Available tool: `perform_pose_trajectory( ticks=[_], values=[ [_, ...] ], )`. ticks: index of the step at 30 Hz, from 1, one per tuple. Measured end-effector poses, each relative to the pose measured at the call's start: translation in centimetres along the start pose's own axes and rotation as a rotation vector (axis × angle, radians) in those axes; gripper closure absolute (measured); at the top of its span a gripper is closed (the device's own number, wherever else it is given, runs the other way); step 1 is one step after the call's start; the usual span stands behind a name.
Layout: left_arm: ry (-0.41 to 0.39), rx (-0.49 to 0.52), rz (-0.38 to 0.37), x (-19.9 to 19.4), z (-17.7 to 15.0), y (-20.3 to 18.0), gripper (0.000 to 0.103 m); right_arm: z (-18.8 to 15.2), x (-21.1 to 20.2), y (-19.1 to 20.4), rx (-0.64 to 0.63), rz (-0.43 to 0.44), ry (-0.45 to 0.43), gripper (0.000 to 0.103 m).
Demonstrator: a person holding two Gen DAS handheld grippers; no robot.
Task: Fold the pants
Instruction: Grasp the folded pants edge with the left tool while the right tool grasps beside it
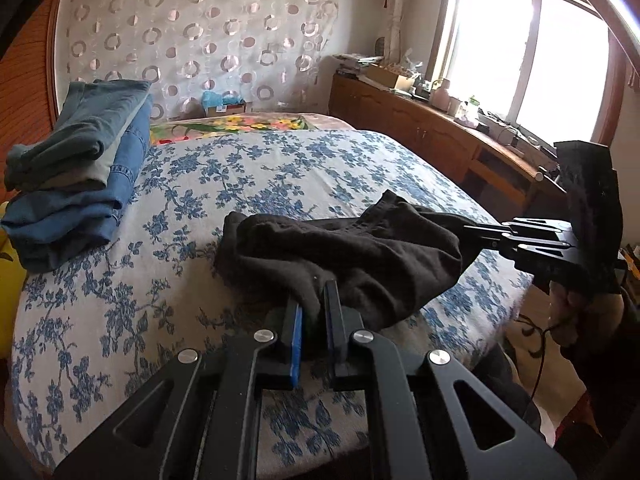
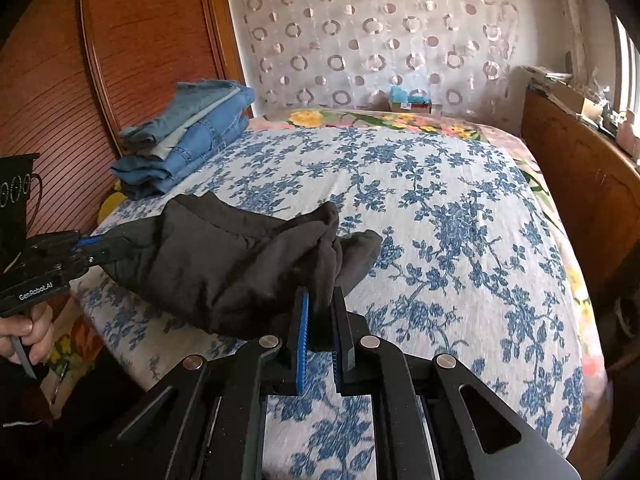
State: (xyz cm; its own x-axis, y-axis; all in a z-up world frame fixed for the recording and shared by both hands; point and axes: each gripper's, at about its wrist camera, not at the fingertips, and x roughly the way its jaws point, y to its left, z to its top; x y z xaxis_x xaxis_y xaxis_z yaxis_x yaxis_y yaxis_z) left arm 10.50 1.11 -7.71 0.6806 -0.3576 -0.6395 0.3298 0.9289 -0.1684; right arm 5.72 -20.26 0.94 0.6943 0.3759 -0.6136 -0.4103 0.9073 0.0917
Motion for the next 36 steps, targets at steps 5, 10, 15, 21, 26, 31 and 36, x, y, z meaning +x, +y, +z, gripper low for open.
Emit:
perform_pose_trajectory(
  ticks=[5, 10, 15, 21, 26, 31, 36],
  values=[
    [-0.004, -0.010, -0.011, -0.9, -0.7, -0.3, 0.093, -0.9, -1.4, 0.6, 0.003, 0.010, -0.010, 0.094],
    [0.003, -0.012, -0.019, -1.3, -1.3, -0.5, 0.093, -1.8, -2.1, 0.5, 0.016, 0.020, -0.008, 0.094],
    [0.035, -0.012, -0.016, -0.6, -2.3, -0.6, 0.093, -2.9, -1.7, 0.4, 0.029, 0.022, 0.021, 0.094],
    [0.071, -0.027, -0.008, 0.4, -3.6, -0.4, 0.093, -3.8, -1.4, 1.1, 0.024, 0.002, 0.050, 0.093],
    [0.086, -0.045, -0.010, 1.1, -4.0, -0.1, 0.093, -4.1, -0.9, 1.3, 0.038, -0.013, 0.056, 0.088],
    [0.089, -0.050, -0.010, 1.2, -4.2, -0.1, 0.093, -3.7, -1.8, 1.4, 0.024, -0.038, 0.024, 0.085],
    [0.093, -0.051, -0.006, 1.5, -4.3, -0.2, 0.093, -3.3, -1.3, 1.4, 0.026, -0.039, 0.019, 0.085]
  ],
)
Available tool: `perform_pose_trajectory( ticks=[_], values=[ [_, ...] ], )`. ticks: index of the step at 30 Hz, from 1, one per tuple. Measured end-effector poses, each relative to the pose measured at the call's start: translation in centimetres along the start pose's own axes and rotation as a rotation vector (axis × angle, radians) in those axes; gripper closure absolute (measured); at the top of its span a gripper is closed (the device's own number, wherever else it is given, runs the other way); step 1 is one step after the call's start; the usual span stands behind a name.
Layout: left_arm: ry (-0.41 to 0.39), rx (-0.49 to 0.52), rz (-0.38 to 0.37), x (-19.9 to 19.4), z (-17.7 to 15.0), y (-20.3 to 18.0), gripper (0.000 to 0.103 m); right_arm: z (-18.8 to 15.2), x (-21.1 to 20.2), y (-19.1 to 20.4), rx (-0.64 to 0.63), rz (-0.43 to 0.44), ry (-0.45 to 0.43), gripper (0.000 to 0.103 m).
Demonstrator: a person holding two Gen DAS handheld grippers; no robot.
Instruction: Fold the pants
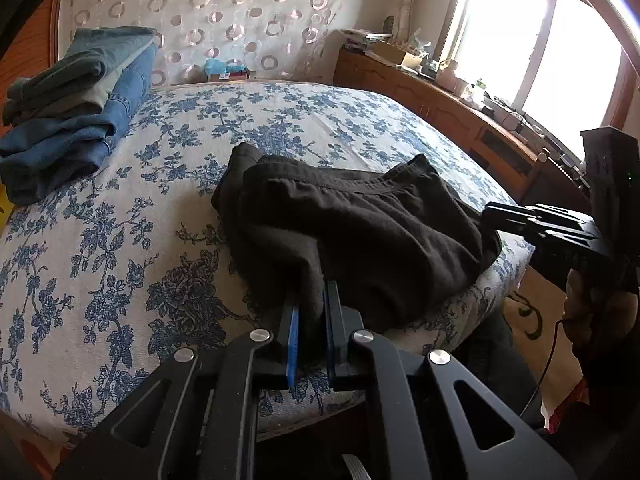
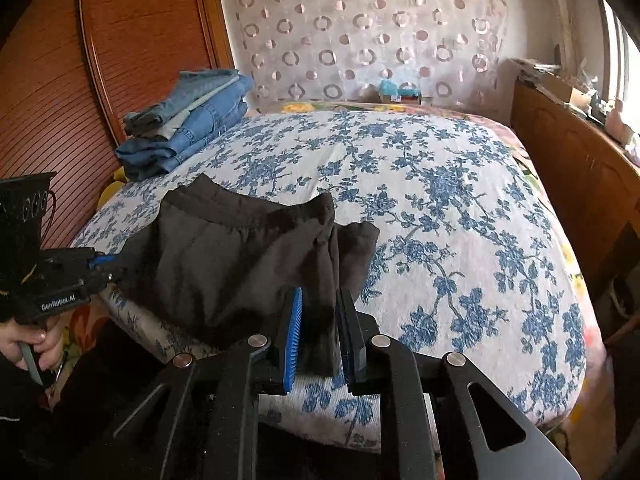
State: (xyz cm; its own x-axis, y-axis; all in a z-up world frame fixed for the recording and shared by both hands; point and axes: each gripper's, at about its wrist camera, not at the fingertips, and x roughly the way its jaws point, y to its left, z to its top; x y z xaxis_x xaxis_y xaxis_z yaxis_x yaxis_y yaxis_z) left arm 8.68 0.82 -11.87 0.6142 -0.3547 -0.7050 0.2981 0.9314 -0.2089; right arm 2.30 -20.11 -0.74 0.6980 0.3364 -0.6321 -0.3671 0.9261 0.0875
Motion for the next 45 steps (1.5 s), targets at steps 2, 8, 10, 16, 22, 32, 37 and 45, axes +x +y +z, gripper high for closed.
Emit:
perform_pose_trajectory(
  ticks=[2, 8, 10, 16, 22, 32, 37, 45],
  values=[
    [0.001, 0.000, -0.002, 0.1, 0.0, 0.0, 0.093, -0.1, 0.8, 0.1, -0.001, -0.004, 0.017, 0.085],
    [0.000, -0.002, -0.002, 0.0, 0.0, 0.0, 0.093, -0.6, 1.8, -0.3, -0.002, -0.010, 0.047, 0.085],
    [0.001, -0.001, -0.001, 0.0, 0.0, 0.0, 0.093, -0.6, 1.7, -0.5, -0.002, 0.003, 0.041, 0.090],
    [0.001, 0.000, -0.001, 0.0, 0.0, 0.0, 0.093, -0.9, -0.3, -1.5, 0.018, 0.023, -0.007, 0.099],
    [-0.002, -0.006, -0.004, 0.1, 0.0, 0.1, 0.092, -1.6, -0.7, -3.0, 0.083, 0.019, 0.000, 0.099],
    [-0.032, -0.021, 0.025, -0.7, 0.9, 0.8, 0.058, 0.3, -0.6, -2.3, 0.056, 0.020, -0.026, 0.094],
    [-0.078, -0.027, 0.049, -1.4, 2.4, 1.7, 0.058, 1.4, 0.5, -1.6, 0.028, 0.032, -0.027, 0.085],
    [-0.100, -0.023, 0.040, -0.4, 5.2, 2.2, 0.058, 3.9, 3.7, -1.1, -0.016, 0.025, -0.019, 0.078]
  ],
)
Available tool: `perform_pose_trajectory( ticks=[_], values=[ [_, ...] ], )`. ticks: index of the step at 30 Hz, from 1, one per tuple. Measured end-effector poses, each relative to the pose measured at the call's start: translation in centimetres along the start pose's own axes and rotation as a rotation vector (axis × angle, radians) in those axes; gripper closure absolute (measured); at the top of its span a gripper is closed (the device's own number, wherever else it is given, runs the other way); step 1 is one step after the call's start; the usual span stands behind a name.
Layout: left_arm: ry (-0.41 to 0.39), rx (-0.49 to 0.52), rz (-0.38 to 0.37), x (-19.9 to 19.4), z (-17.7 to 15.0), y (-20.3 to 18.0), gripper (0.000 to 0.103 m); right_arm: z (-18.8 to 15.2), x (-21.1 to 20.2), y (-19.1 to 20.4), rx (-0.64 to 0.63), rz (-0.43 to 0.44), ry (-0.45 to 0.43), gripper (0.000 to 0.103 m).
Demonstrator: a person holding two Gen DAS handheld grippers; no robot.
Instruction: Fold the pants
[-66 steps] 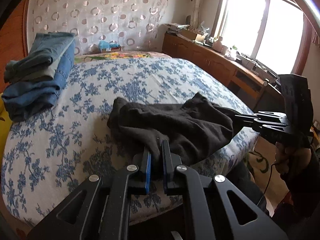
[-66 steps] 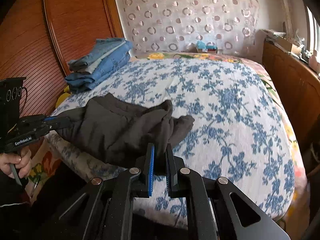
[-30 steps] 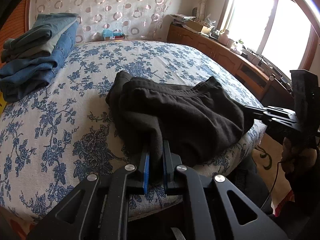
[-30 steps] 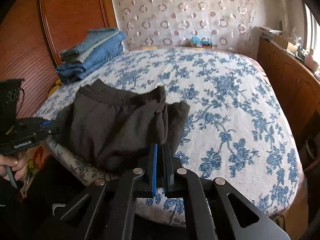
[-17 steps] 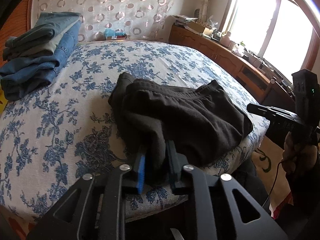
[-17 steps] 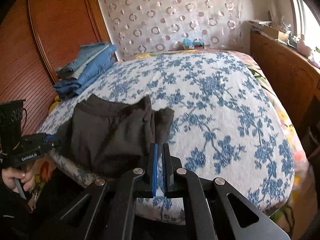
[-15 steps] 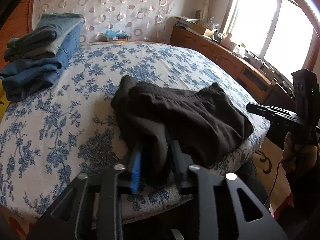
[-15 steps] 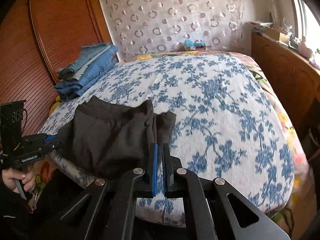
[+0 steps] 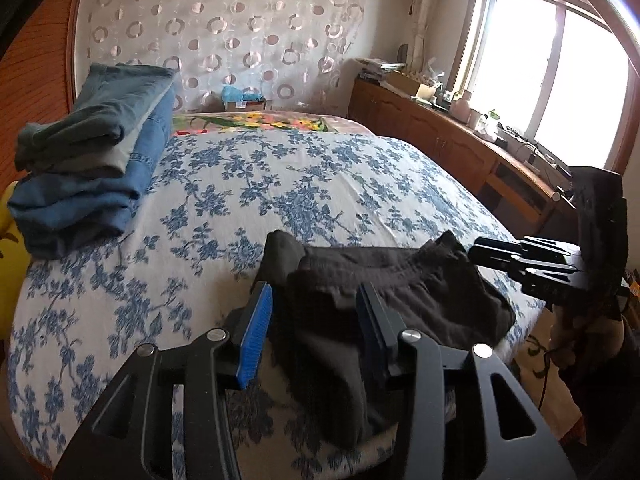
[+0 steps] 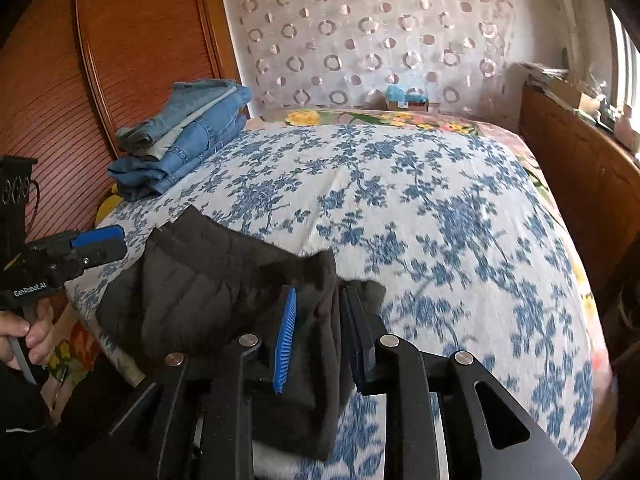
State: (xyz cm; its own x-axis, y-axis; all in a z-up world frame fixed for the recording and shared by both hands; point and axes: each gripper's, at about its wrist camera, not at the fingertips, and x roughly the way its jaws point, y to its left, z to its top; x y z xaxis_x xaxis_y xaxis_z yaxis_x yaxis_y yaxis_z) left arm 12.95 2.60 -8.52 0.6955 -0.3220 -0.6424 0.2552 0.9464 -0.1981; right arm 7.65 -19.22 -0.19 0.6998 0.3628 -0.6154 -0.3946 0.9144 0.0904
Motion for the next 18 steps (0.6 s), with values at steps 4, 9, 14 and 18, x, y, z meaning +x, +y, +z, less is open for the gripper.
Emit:
perform_pose_trajectory(
  ticks=[4, 9, 14, 18],
  values=[
    [0.020, 0.012, -0.010, 1.2, 0.1, -0.4, 0.058, 0.9, 1.9, -0.2, -0.009, -0.015, 0.025, 0.078],
    [0.061, 0.021, -0.005, 3.0, 0.1, -0.4, 0.058, 1.7, 4.0, 0.0, -0.012, -0.004, 0.060, 0.078],
    [0.073, 0.022, 0.001, 3.8, 0.2, -0.1, 0.060, 1.8, 5.0, 0.2, -0.018, 0.001, 0.077, 0.078],
    [0.071, 0.037, 0.009, 4.0, 0.4, -0.2, 0.078, 1.8, 5.1, -0.1, -0.002, 0.018, 0.081, 0.080]
  ],
)
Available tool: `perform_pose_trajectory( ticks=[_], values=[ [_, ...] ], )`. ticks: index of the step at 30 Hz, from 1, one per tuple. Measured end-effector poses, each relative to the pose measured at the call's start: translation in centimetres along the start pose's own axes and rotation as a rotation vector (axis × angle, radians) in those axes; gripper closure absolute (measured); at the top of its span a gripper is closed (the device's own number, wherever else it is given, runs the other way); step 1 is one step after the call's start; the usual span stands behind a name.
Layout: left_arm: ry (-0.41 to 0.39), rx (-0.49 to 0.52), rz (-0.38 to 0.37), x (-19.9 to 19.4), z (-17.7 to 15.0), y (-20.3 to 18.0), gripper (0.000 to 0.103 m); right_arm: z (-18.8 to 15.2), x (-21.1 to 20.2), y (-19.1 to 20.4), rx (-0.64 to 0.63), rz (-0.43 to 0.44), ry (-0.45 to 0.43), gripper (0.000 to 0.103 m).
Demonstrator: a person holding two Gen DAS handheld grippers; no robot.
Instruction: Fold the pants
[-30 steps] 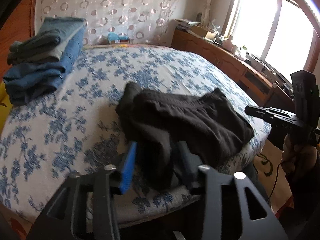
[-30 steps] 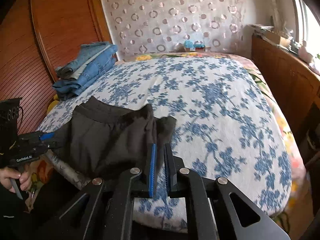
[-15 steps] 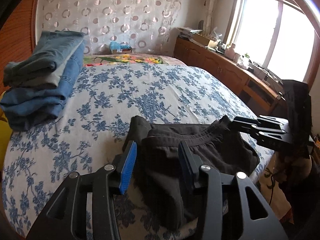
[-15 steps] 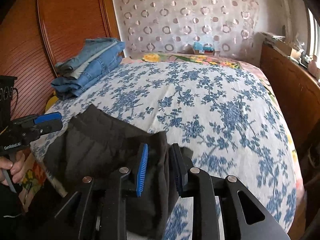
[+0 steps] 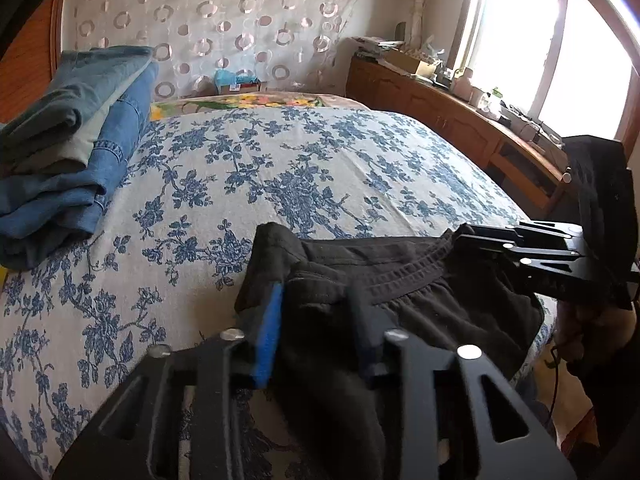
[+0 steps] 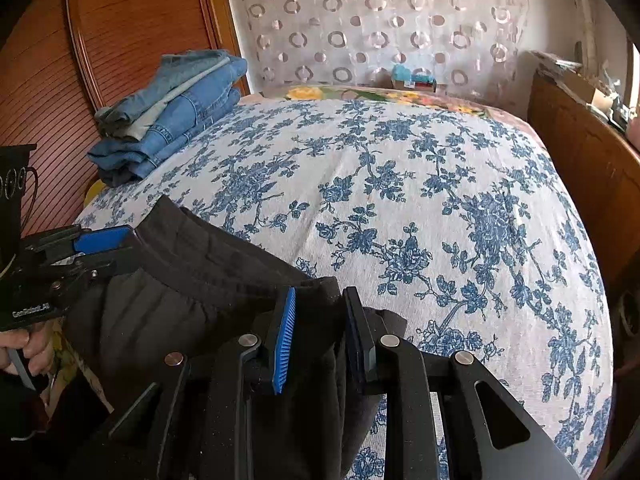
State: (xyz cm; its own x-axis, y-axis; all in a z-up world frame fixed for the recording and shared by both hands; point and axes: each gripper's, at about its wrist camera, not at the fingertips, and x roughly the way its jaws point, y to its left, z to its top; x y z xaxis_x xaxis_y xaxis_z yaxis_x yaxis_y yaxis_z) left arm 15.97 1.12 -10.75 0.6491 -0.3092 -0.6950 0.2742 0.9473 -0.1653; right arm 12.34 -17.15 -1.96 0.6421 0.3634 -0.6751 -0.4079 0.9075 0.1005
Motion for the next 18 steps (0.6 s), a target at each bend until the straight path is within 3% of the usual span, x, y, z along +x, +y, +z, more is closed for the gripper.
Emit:
perform_pose_trajectory(
  ticks=[1, 2, 6, 11, 18],
  values=[
    [-0.002, 0.005, -0.004, -0.1, 0.1, -0.1, 0.086, 0.0, -0.1, 0.0, -0.001, 0.006, -0.003, 0.091],
    [-0.006, 0.009, -0.011, -0.2, 0.2, -0.2, 0.089, 0.0, -0.3, 0.1, -0.006, 0.011, -0.009, 0.093],
    [-0.059, 0.007, -0.043, -1.8, 1.1, -0.7, 0.092, -0.2, -2.4, -0.1, 0.010, 0.014, -0.083, 0.094],
    [-0.092, 0.029, -0.029, -2.5, 2.4, -1.3, 0.092, -0.1, -4.2, -0.2, 0.029, -0.027, -0.140, 0.094],
    [-0.037, 0.013, 0.022, -1.0, 2.3, -0.7, 0.087, -0.2, -2.9, 0.8, -0.004, -0.070, -0.101, 0.094]
  ],
)
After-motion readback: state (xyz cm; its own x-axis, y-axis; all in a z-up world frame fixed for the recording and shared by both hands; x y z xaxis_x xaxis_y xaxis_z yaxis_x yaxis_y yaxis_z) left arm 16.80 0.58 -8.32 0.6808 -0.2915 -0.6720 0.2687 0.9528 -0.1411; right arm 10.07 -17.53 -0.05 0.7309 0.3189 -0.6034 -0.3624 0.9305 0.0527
